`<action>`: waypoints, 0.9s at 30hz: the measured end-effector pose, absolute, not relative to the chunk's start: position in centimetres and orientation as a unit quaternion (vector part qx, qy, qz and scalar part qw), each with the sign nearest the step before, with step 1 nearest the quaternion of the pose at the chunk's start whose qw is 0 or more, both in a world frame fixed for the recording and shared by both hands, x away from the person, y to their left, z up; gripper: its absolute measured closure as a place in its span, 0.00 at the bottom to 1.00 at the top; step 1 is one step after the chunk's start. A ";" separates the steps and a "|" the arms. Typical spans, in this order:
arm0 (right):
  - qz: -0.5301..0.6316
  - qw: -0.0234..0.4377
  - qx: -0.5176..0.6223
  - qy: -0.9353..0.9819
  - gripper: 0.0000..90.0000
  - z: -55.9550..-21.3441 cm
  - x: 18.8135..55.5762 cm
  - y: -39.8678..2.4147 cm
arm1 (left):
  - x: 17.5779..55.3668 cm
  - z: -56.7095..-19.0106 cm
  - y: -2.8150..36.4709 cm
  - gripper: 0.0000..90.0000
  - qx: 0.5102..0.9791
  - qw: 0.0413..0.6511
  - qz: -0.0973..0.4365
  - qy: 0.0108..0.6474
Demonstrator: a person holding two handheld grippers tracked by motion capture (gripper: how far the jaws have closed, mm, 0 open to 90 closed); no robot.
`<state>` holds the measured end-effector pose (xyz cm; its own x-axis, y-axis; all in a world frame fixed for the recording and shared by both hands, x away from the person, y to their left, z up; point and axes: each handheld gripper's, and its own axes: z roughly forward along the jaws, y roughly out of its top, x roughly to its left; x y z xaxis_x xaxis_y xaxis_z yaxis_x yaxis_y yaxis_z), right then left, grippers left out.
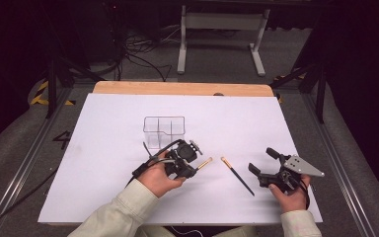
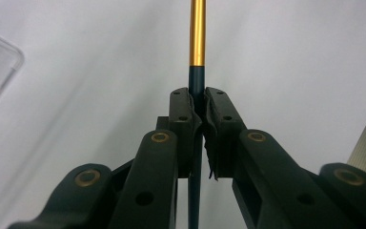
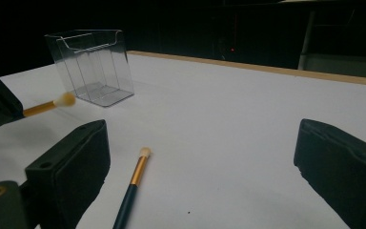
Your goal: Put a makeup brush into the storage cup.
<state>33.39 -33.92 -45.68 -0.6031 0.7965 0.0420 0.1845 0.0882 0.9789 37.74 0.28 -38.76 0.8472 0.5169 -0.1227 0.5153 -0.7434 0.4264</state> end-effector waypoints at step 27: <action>0.573 0.265 0.356 0.689 0.06 -45.7 33.4 -33.9 | 38.0 -36.6 4.7 0.92 0.865 0.433 0.013 0.252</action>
